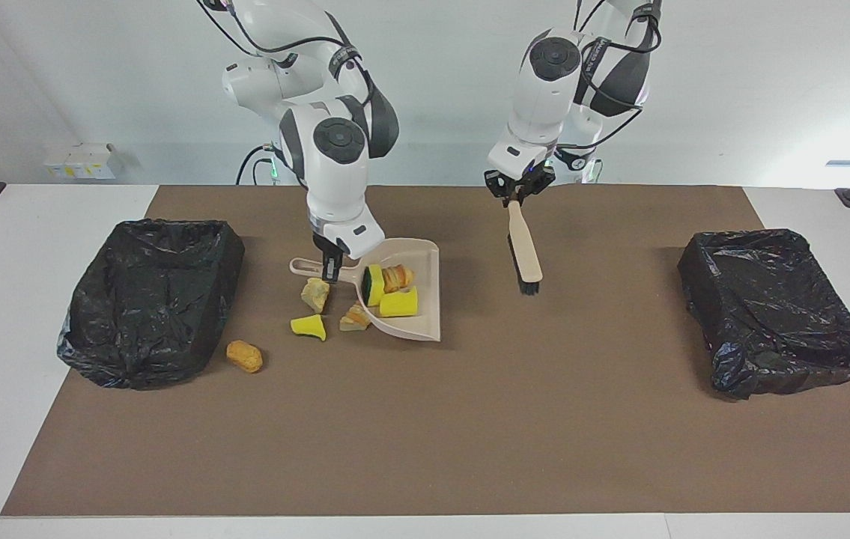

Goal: Sweep and dump trash in bin

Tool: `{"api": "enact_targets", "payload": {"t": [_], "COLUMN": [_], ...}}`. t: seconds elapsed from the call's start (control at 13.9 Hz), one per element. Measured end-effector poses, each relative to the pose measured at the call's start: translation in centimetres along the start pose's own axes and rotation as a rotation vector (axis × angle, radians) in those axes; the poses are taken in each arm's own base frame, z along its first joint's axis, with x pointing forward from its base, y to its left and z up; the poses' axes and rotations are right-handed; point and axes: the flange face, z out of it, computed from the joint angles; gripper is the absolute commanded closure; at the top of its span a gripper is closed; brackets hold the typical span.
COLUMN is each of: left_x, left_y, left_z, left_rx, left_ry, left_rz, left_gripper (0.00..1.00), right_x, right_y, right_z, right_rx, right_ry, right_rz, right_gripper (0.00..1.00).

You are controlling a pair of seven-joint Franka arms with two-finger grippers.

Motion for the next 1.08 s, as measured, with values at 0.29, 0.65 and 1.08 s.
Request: {"api": "enact_targets", "payload": {"t": [0.29, 0.65, 1.08], "left_x": [-4.5, -8.4, -9.1], "left_y": [4.9, 8.8, 8.4], "left_z": [5.8, 11.3, 13.3], "left_rx": [-0.015, -0.033, -0.045], "left_ry": [0.042, 0.038, 0.017], "left_rz": [-0.009, 0.011, -0.001], "left_gripper": [1.00, 1.00, 1.00], "right_x": [-9.5, -20.2, -34.3], "right_y": [1.7, 1.8, -0.7], "right_z": [-1.2, -0.8, -0.1], "right_rx": [0.009, 0.015, -0.002], "right_ry": [0.013, 0.015, -0.078], "right_rz": [-0.058, -0.083, -0.017], "right_gripper": [1.00, 1.00, 1.00]}}
